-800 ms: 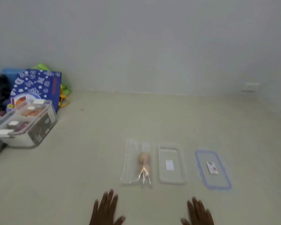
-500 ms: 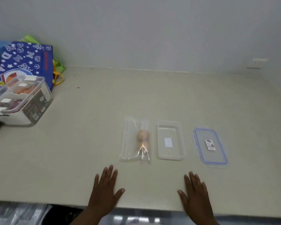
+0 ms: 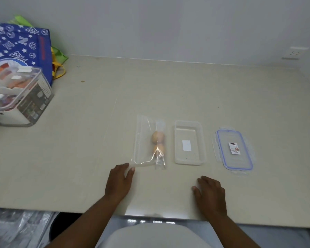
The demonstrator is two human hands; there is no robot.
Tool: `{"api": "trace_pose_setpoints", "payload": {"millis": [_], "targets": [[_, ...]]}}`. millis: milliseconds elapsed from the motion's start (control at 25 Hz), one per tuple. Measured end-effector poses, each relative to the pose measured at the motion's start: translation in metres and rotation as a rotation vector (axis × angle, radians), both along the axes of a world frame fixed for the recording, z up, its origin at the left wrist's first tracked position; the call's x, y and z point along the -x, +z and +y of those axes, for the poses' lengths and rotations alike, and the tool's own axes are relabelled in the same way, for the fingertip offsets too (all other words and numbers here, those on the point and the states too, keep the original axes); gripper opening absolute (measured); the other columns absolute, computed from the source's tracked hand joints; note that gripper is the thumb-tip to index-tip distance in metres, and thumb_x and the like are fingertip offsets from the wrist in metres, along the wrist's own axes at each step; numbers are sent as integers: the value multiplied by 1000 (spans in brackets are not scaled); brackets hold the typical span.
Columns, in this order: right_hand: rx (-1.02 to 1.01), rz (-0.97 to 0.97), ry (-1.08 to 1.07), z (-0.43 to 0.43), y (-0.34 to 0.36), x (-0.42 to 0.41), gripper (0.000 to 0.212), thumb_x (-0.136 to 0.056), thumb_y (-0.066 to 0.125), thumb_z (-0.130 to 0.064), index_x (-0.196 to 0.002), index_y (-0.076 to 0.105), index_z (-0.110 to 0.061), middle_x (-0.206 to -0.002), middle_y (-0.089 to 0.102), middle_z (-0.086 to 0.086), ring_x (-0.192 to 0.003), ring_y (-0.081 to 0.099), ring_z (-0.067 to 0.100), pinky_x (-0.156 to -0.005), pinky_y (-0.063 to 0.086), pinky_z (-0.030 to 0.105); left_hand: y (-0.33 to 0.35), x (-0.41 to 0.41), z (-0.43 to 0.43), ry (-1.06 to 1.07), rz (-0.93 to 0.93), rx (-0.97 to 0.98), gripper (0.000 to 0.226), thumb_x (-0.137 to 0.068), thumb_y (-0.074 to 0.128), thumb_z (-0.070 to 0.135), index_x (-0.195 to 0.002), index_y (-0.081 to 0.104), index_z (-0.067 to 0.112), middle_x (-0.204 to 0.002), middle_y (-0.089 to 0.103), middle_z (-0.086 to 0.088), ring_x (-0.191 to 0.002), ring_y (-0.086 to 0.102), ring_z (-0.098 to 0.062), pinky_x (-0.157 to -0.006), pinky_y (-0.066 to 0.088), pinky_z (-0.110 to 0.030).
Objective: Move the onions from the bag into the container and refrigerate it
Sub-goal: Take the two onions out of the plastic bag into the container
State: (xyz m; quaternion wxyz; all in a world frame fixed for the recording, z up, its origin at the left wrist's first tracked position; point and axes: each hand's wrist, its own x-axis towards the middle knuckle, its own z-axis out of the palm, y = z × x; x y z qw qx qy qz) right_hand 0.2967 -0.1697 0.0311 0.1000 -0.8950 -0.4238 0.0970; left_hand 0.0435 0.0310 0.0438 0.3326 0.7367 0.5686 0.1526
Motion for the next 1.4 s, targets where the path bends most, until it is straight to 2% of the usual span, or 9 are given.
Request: {"api": "trace_pose_setpoints", "payload": {"millis": [120,280,480,680,880,1000,1120,1240,1400], "targets": [[-31,138,133,42,17,17,24,-89,57,-36,-100,71,-19,-98,71,3,-95,65,28,-78,50,35,26,-35,29,232,-313,394,23,-94,55,31,-105,68,16,-100,71,-6,-86,69,-22,-81,52,-36],[92,297,111,99,22,43,43,-87,53,-55,-109,63,-20,-101,70,1,-99,65,25,-76,48,31,42,-53,35,247,-383,482,11,-89,58,12,-83,67,12,-76,66,-5,-58,61,-15,-51,47,-25],[92,265,73,115,25,44,27,-95,39,-35,-75,49,-19,-86,66,7,-81,62,31,-60,38,30,49,-48,26,204,-393,521,9,-86,60,12,-81,68,11,-70,69,-5,-55,61,-15,-53,46,-25],[138,346,218,86,24,52,33,-86,42,-27,-56,35,-16,-58,46,-1,-61,48,24,-52,31,31,59,-48,29,194,-371,507,18,-86,63,28,-74,63,15,-59,66,7,-53,57,-12,-53,45,-25],[217,373,347,57,23,47,37,-85,44,-26,-52,30,-18,-53,38,-3,-60,44,19,-48,25,30,66,-60,30,100,-352,484,17,-91,60,21,-80,71,12,-62,65,2,-54,55,-13,-49,48,-24],[269,392,350,51,34,40,32,-85,45,-27,-54,45,-19,-61,54,-4,-65,54,19,-53,38,31,68,-64,25,38,-349,493,22,-91,59,16,-73,69,9,-59,62,-2,-54,53,-17,-49,48,-25],[32,493,180,59,57,31,19,-83,55,-24,-68,68,-19,-73,71,-3,-71,65,14,-68,54,32,73,-66,17,31,-371,508,24,-89,59,12,-66,66,11,-58,63,-5,-50,54,-16,-50,48,-25],[-258,777,-6,80,85,35,9,-81,66,-29,-75,71,-23,-72,73,-2,-64,69,9,-60,52,23,77,-68,1,11,-412,516,17,-82,67,10,-66,64,9,-55,62,-3,-50,55,-15,-49,47,-25],[-305,903,-62,104,103,52,19,-77,70,-43,-78,72,-24,-72,74,-1,-60,68,8,-51,49,19,82,-71,-13,-79,-470,566,10,-80,71,10,-71,66,9,-56,64,0,-50,56,-12,-49,47,-23]]}}
